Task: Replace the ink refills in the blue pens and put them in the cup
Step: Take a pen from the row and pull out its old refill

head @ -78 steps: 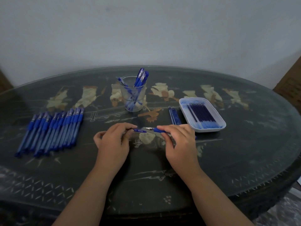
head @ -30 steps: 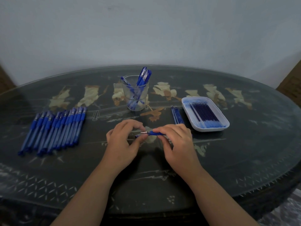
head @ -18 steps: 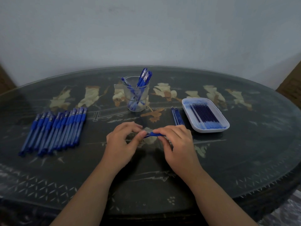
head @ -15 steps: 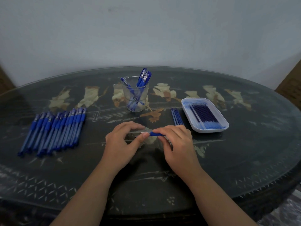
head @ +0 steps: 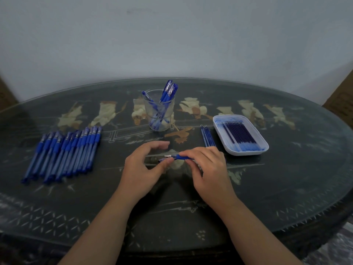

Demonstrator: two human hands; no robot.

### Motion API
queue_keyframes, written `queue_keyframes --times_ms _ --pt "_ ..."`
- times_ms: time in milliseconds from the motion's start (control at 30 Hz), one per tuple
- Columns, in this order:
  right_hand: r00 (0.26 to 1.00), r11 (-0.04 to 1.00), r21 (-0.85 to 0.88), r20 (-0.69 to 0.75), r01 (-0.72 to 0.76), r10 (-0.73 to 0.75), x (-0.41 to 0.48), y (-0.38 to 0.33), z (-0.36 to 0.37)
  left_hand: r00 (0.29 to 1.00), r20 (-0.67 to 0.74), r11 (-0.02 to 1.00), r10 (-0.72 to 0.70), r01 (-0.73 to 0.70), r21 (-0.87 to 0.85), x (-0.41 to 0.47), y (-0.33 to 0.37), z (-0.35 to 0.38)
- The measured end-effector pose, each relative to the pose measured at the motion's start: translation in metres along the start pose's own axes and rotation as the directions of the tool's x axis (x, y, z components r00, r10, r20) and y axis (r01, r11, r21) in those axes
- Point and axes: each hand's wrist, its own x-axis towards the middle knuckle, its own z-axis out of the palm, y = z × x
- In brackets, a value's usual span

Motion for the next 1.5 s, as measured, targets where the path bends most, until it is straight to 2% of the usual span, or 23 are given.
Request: queue_keyframes --times_ms 100,200,333,500,533,600,667,700,833,1033,1167,1300,1367,1433,1500 --pt "1.000 1.000 -0.007 -0.001 0.007 -0.007 0.000 0.000 0.000 1.000 -0.016 1.000 -0.010 0.010 0.004 0.001 0.002 0.000" --pt "1.000 1.000 0.001 0.002 -0.001 0.001 0.000 0.000 0.000 0.995 -0.025 0.995 -0.092 0.091 -0.030 0.001 0.003 -0.001" --pt "1.000 1.000 0.020 -0.017 -0.018 0.018 0.000 0.001 0.000 0.980 -0.047 0.974 -0.192 0.184 -0.134 0.002 0.001 -0.002" --pt "0.998 0.999 0.037 -0.045 -0.039 0.041 0.000 0.002 0.001 0.968 -0.091 0.954 -0.232 0.209 -0.217 0.003 -0.001 -0.008" --pt "0.998 0.998 0.037 -0.046 -0.042 0.044 0.000 0.002 0.001 0.970 -0.103 0.963 -0.222 0.202 -0.178 0.003 -0.001 -0.012" --pt "0.998 0.998 0.034 -0.044 -0.046 0.047 0.000 0.002 0.001 0.983 -0.123 0.990 -0.137 0.141 0.027 0.005 -0.002 -0.021" --pt "0.998 0.998 0.029 -0.041 -0.047 0.049 0.001 0.002 0.001 0.996 -0.089 0.961 -0.033 0.056 0.269 0.007 -0.004 -0.029" --pt "0.998 0.999 0.025 -0.042 -0.048 0.049 0.001 0.001 0.001 0.998 -0.054 0.936 -0.030 0.047 0.349 0.007 -0.005 -0.031" --pt "0.998 0.999 0.017 -0.044 -0.052 0.052 0.001 0.001 0.001 0.994 0.018 0.891 -0.108 0.088 0.445 0.007 -0.009 -0.028" --pt "0.997 0.999 0.007 -0.050 -0.050 0.050 0.001 -0.001 0.000 0.995 -0.020 0.914 -0.100 0.100 0.392 0.007 -0.018 -0.016" --pt "0.995 0.997 -0.038 -0.069 -0.070 0.067 0.002 -0.004 -0.002 0.994 0.001 0.927 -0.110 0.102 0.362 0.006 -0.017 -0.017" --pt "0.981 0.988 -0.061 -0.140 -0.144 0.134 0.010 -0.010 -0.012 0.996 -0.040 0.943 -0.081 0.089 0.321 0.004 -0.014 -0.019" --pt "0.968 0.978 0.028 -0.144 -0.205 0.207 0.018 -0.019 -0.021 0.993 -0.110 0.958 0.037 -0.004 0.288 0.002 -0.012 -0.021" --pt "0.948 0.940 0.197 -0.101 -0.277 0.301 0.026 -0.030 -0.032 0.978 -0.134 0.968 0.160 -0.129 0.215 0.002 -0.003 -0.021" --pt "0.907 0.839 0.384 -0.010 -0.386 0.422 0.032 -0.039 -0.041 0.982 -0.088 0.985 0.165 -0.161 0.055 0.000 0.010 -0.019"
